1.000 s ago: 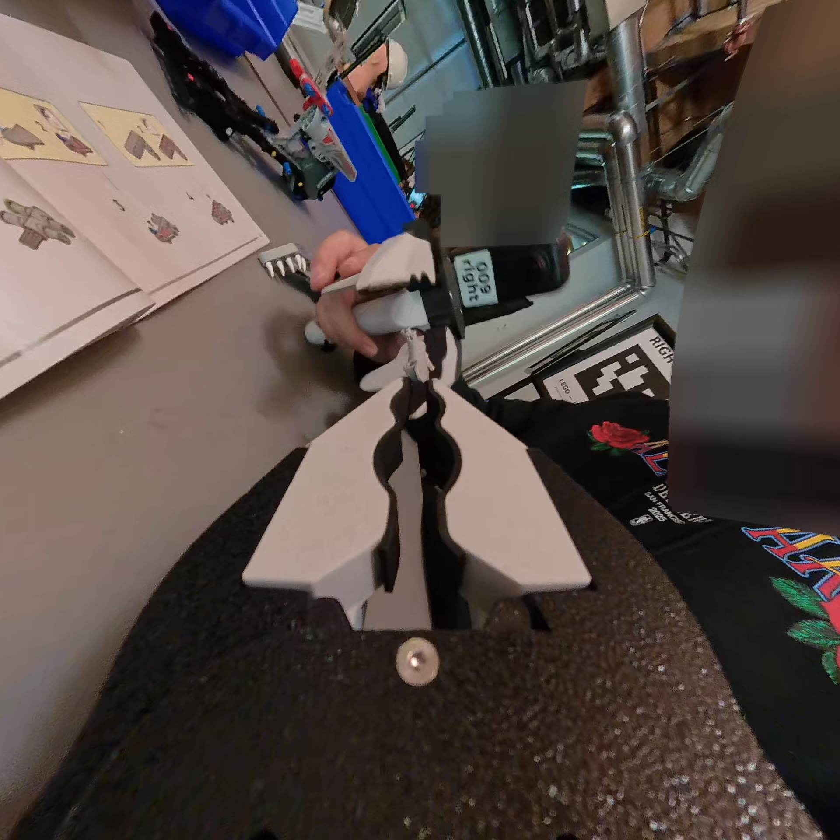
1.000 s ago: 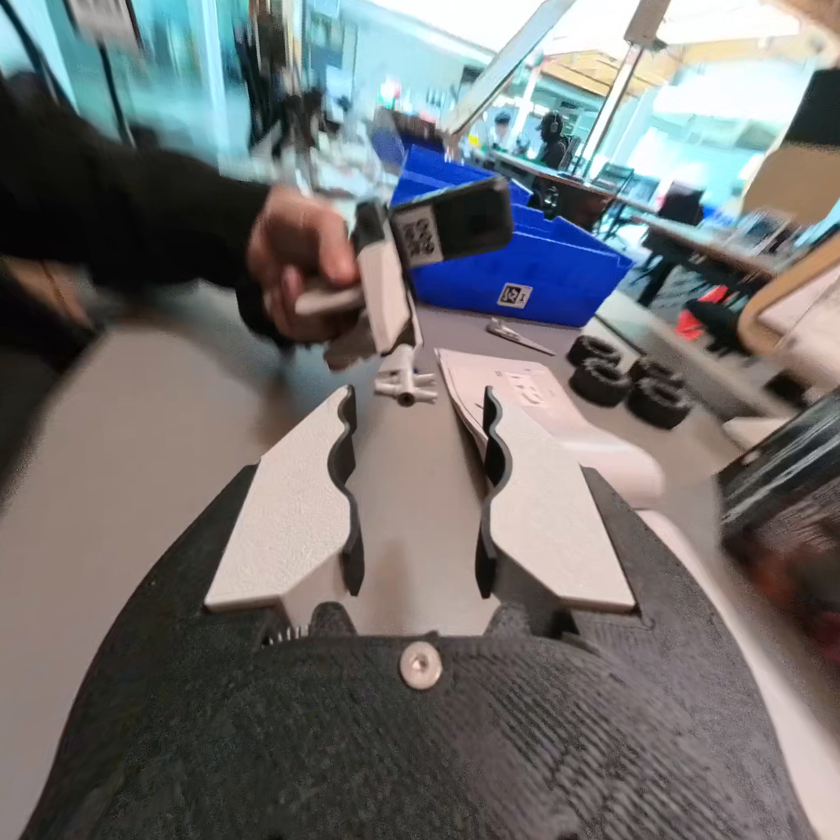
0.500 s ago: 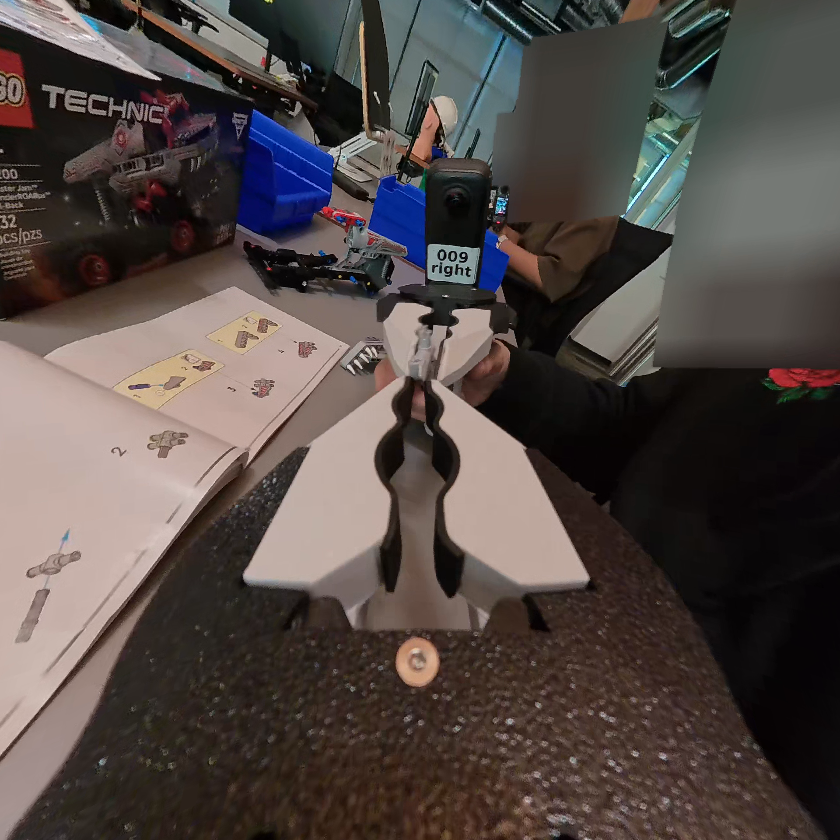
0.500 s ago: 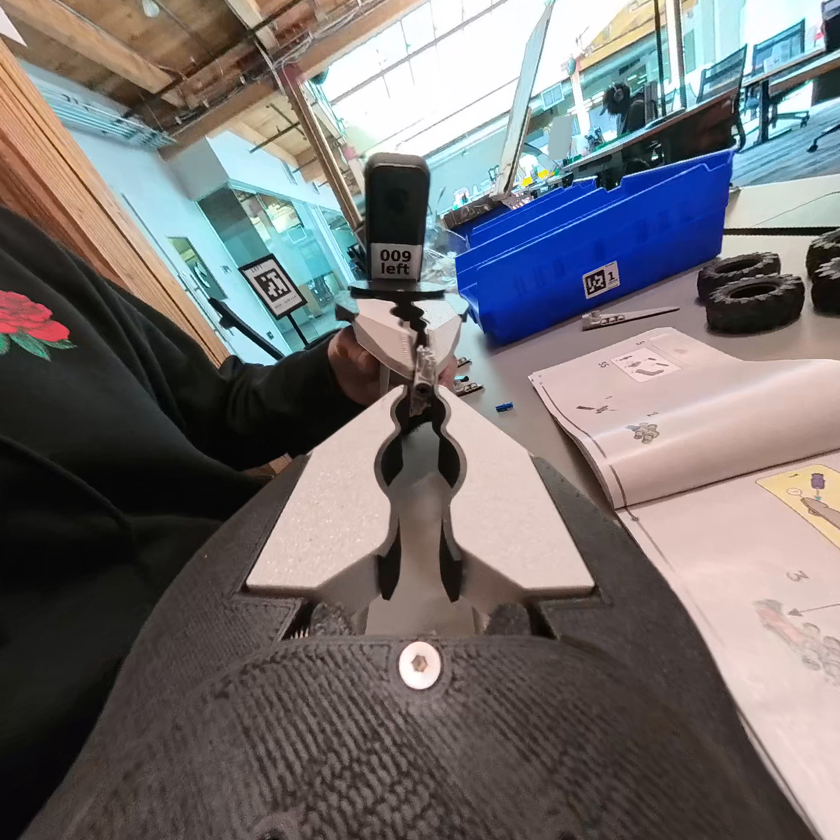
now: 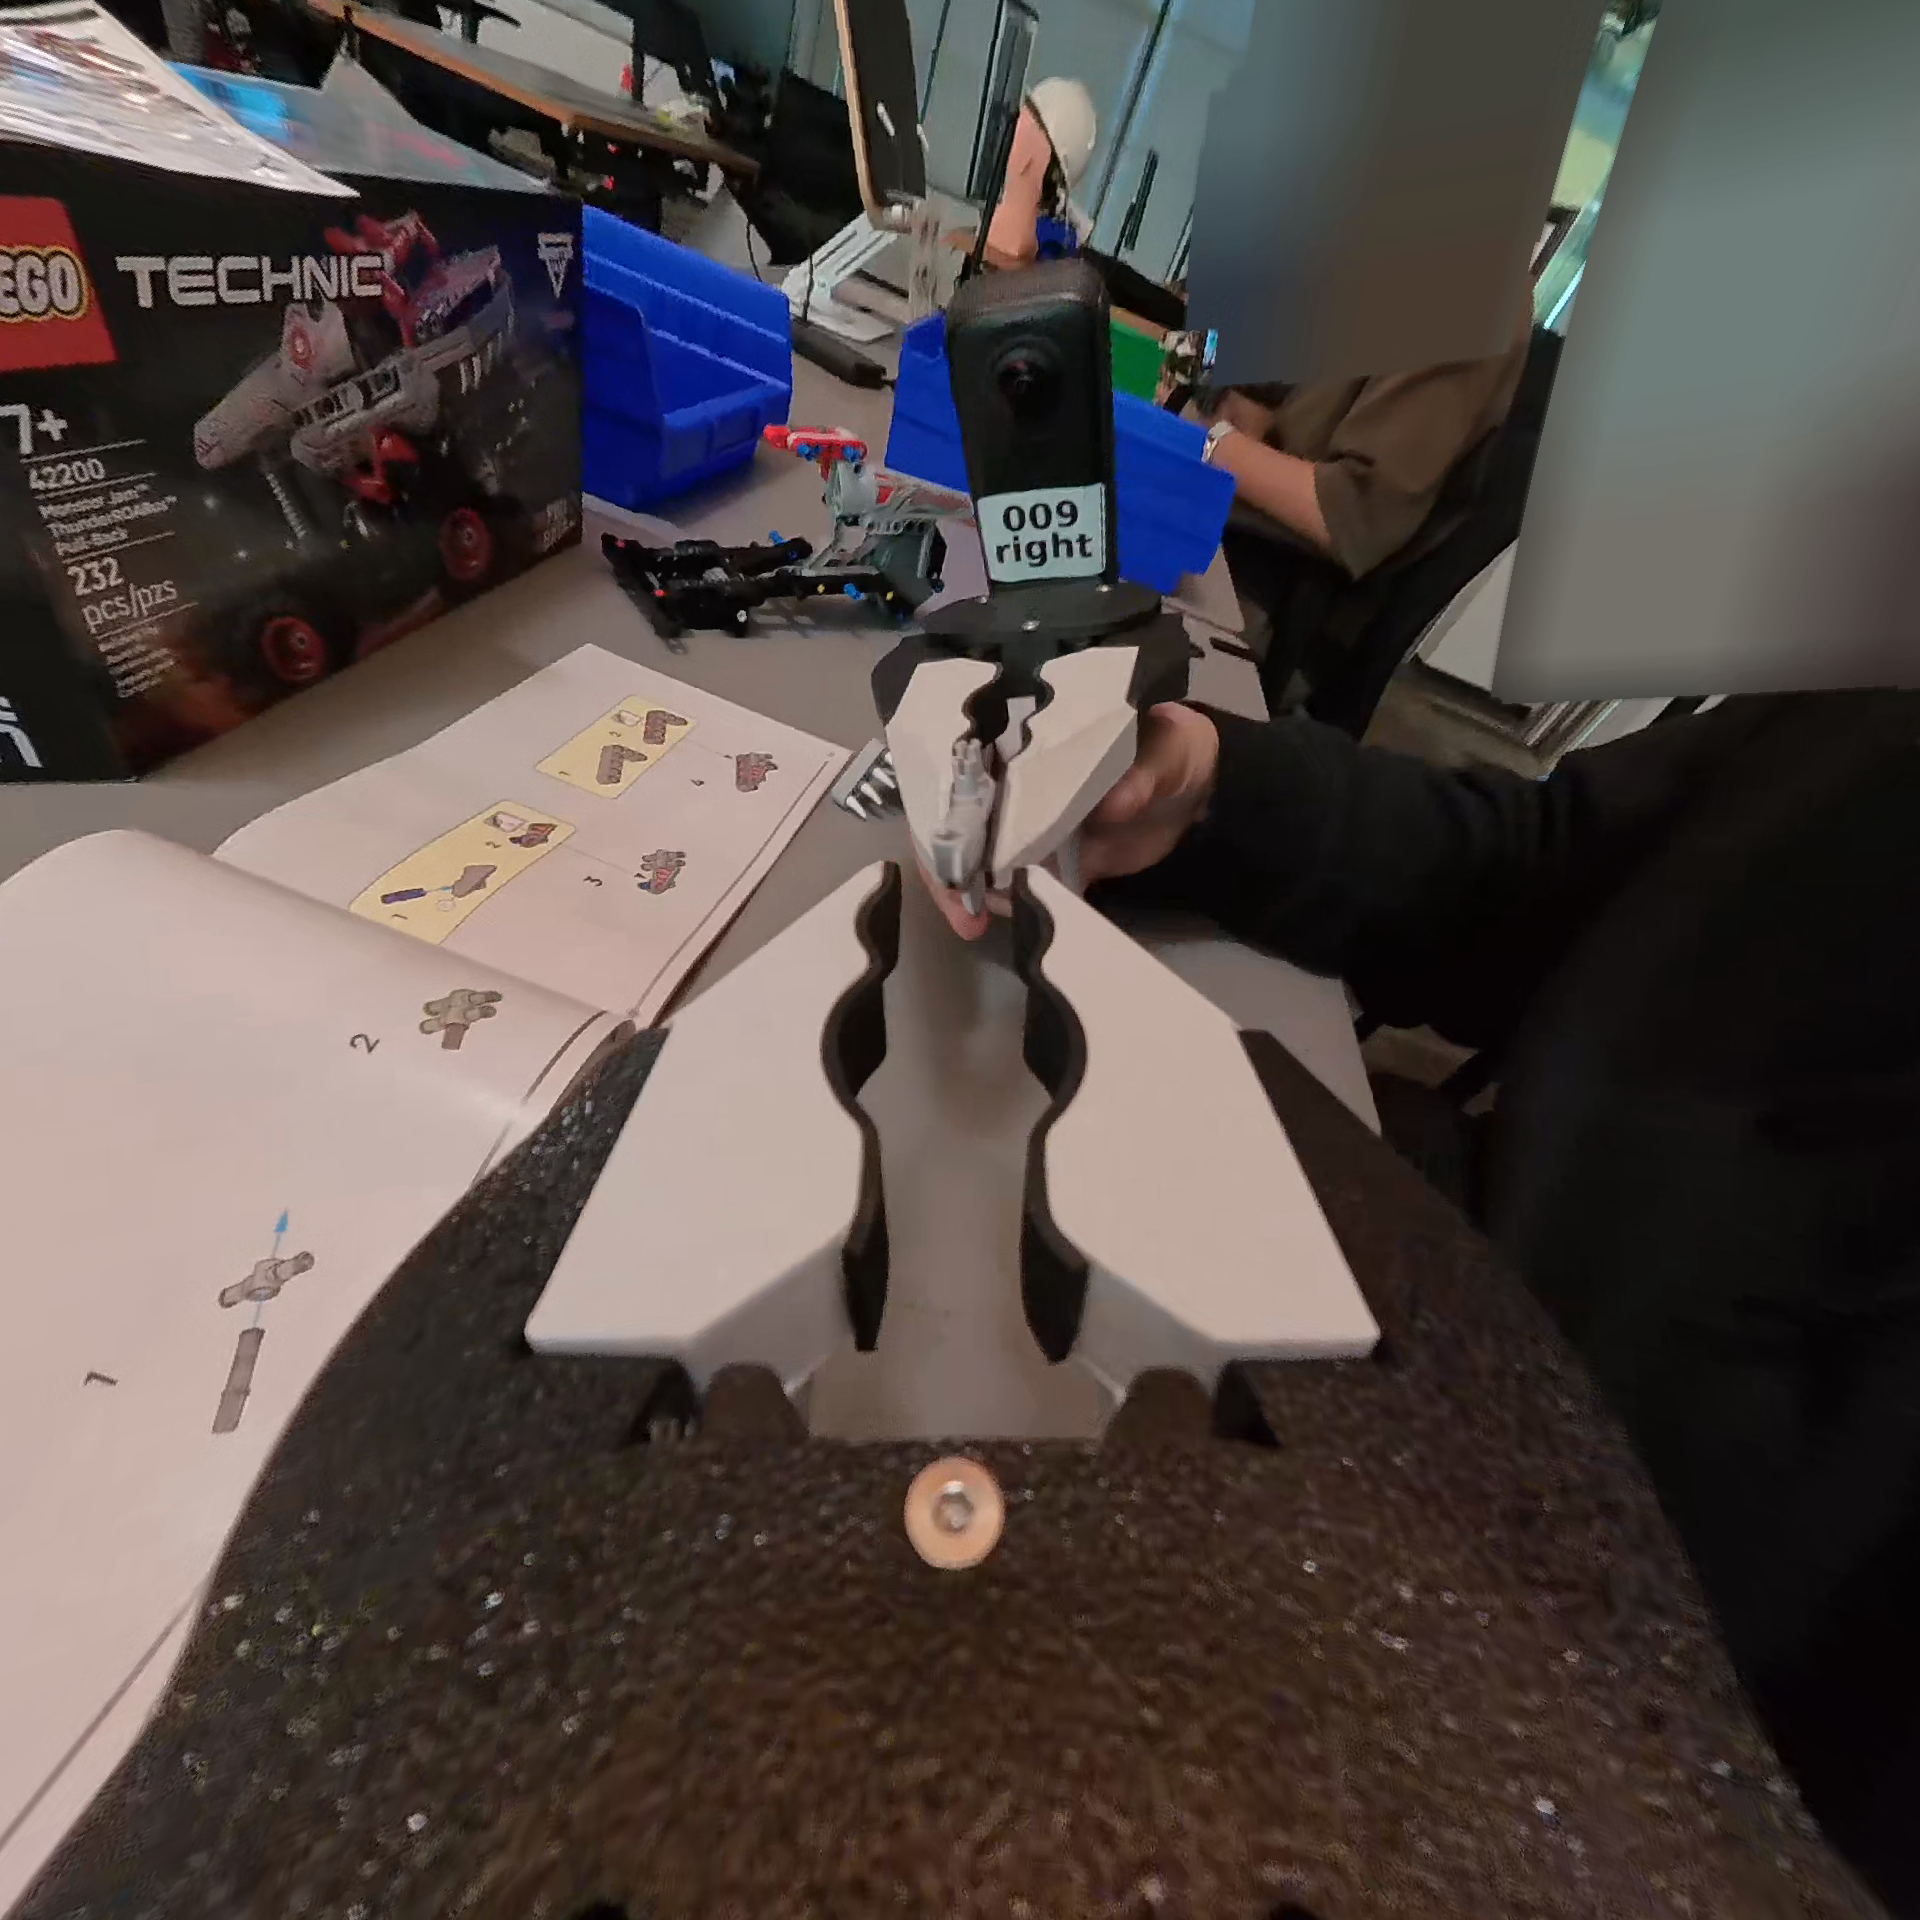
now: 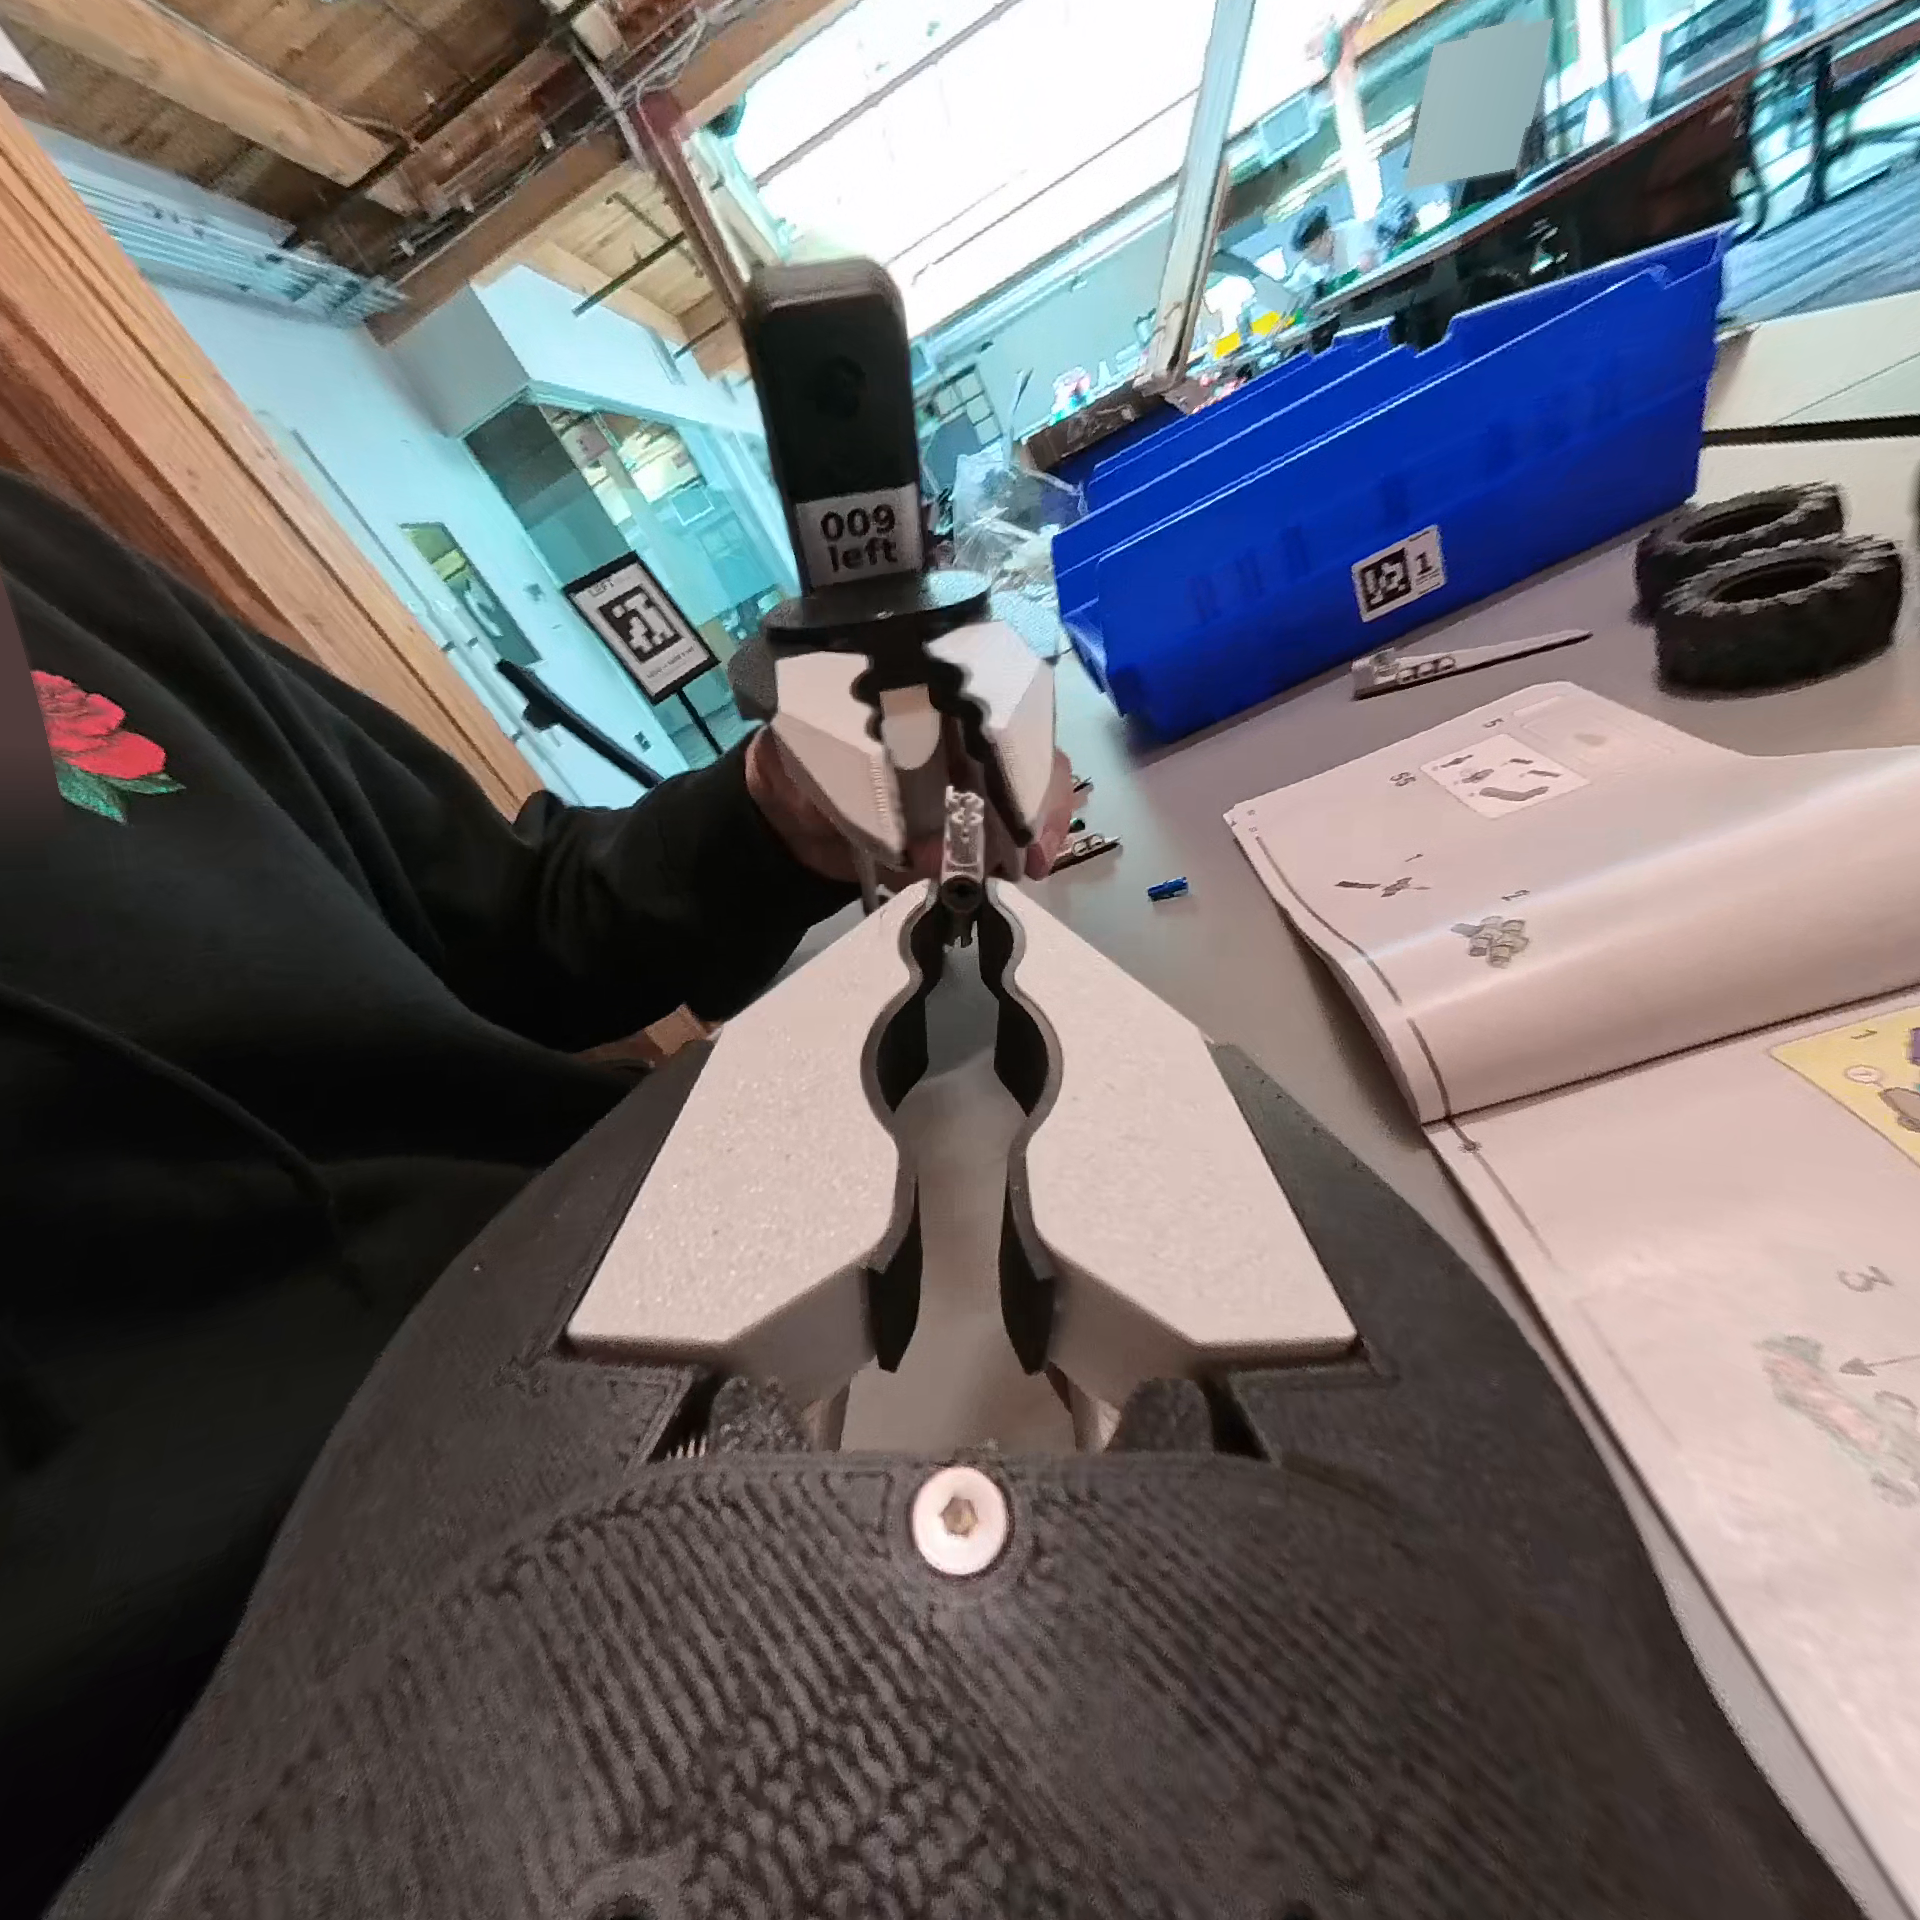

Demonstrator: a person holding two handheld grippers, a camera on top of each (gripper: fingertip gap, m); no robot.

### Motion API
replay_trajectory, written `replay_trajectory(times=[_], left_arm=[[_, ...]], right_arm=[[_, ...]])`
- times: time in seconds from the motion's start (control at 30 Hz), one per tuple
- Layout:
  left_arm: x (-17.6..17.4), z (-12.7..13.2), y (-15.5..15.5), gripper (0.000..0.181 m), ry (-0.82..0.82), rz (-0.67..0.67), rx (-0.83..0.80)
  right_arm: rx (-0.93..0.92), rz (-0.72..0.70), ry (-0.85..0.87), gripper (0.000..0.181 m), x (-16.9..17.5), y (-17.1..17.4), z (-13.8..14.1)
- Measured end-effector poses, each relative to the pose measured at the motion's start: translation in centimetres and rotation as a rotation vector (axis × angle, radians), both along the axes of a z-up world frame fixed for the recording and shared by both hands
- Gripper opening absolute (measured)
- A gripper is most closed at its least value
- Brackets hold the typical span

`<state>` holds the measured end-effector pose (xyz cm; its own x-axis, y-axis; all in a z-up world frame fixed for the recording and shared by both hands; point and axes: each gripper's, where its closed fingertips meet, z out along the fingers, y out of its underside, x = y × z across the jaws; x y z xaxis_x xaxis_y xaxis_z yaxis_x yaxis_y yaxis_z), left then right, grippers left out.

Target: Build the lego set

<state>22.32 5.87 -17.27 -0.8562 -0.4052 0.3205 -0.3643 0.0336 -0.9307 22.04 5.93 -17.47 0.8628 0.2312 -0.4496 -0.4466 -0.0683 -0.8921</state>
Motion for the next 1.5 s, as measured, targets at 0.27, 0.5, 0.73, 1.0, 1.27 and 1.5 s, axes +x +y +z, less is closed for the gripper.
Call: replay_trajectory(times=[0.27, 0.5, 0.73, 1.0, 1.27, 1.5], left_arm=[[-0.4, 0.2, -0.6, 0.005, 0.168, -0.043, -0.126], [-0.4, 0.8, -0.6, 0.005, 0.211, -0.056, -0.21], [0.0, 1.4, 0.0, 0.005, 0.264, -0.049, -0.312], [0.3, 0.9, -0.4, 0.005, 0.259, -0.024, -0.313], [0.0, -3.6, 0.1, 0.005, 0.446, 0.041, -0.081], [-2.2, -8.0, -1.5, 0.005, 0.596, -0.011, 0.107]], right_arm=[[-0.008, 0.018, -0.069, 0.004, -0.7, 0.2, -0.1], [0.041, 0.04, -0.014, 0.011, -0.9, -0.1, 0.6], [0.038, 0.011, 0.007, 0.021, -0.5, 0.1, 0.4], [0.054, -0.007, 0.034, 0.007, -0.1, 0.2, 0.6], [-0.206, -0.122, -0.357, 0.051, 2.0, -2.8, -1.9], [-0.528, -0.009, -0.667, 0.055, 1.4, -5.7, -7.8]])
